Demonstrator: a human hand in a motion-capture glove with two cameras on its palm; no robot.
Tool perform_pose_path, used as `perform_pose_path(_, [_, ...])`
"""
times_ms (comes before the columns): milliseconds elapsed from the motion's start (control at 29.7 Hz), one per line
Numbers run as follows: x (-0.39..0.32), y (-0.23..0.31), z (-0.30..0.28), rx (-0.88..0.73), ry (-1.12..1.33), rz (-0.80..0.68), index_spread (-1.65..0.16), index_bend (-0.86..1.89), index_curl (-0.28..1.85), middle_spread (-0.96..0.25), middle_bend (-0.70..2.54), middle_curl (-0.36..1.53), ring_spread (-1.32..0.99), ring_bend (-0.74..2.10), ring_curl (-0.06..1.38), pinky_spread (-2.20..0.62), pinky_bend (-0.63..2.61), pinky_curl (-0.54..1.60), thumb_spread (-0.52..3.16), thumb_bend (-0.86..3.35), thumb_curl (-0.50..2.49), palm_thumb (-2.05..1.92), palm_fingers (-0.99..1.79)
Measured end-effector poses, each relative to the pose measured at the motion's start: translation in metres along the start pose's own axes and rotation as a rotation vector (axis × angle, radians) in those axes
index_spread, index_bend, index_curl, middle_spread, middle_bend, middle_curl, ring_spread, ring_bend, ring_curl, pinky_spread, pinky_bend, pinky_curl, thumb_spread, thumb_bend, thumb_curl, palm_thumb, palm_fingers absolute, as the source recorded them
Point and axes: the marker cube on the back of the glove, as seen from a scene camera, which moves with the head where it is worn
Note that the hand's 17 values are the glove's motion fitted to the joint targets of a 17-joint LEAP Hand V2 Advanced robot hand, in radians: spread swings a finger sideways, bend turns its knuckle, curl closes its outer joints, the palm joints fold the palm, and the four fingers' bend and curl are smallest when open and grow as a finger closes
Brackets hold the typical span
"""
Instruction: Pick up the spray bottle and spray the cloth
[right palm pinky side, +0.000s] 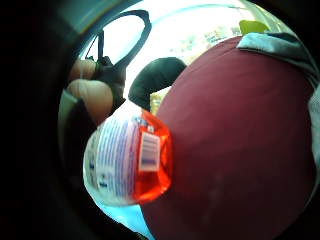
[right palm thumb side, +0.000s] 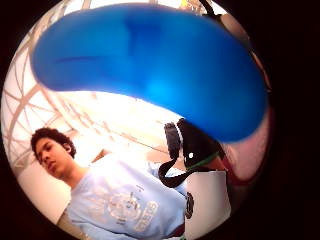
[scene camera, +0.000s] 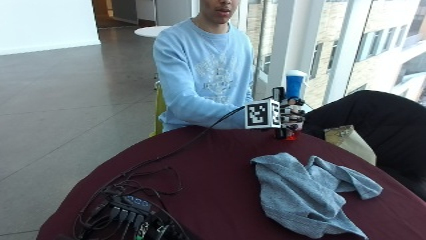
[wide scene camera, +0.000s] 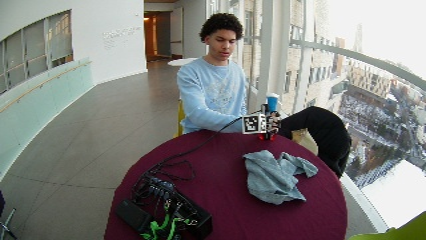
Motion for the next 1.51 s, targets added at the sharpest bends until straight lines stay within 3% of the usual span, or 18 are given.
perform_pose_path(236, [-0.010,0.047,-0.060,0.020,0.179,0.026,-0.30,0.07,0.27,-0.08,0.28,0.45,-0.04,0.44,0.38,0.08,0.32,0.37,1.05,-0.03,0.49,0.69,0.86])
perform_pose_path(572, [-0.020,0.161,-0.139,0.031,0.615,0.088,-0.33,0.15,0.26,-0.07,0.26,0.44,-0.02,0.35,0.35,0.15,0.30,0.36,1.09,-0.02,0.44,0.68,0.77])
perform_pose_path(1009, [-0.027,0.279,-0.179,0.089,0.832,0.232,-0.33,0.14,0.28,-0.07,0.24,0.43,-0.01,0.30,0.34,0.18,0.24,0.35,1.12,-0.02,0.41,0.68,0.78])
perform_pose_path(1514, [-0.023,0.306,-0.211,0.042,0.922,0.300,-0.32,0.15,0.30,-0.07,0.21,0.42,-0.01,0.27,0.34,0.19,0.19,0.34,1.14,-0.02,0.39,0.70,0.82])
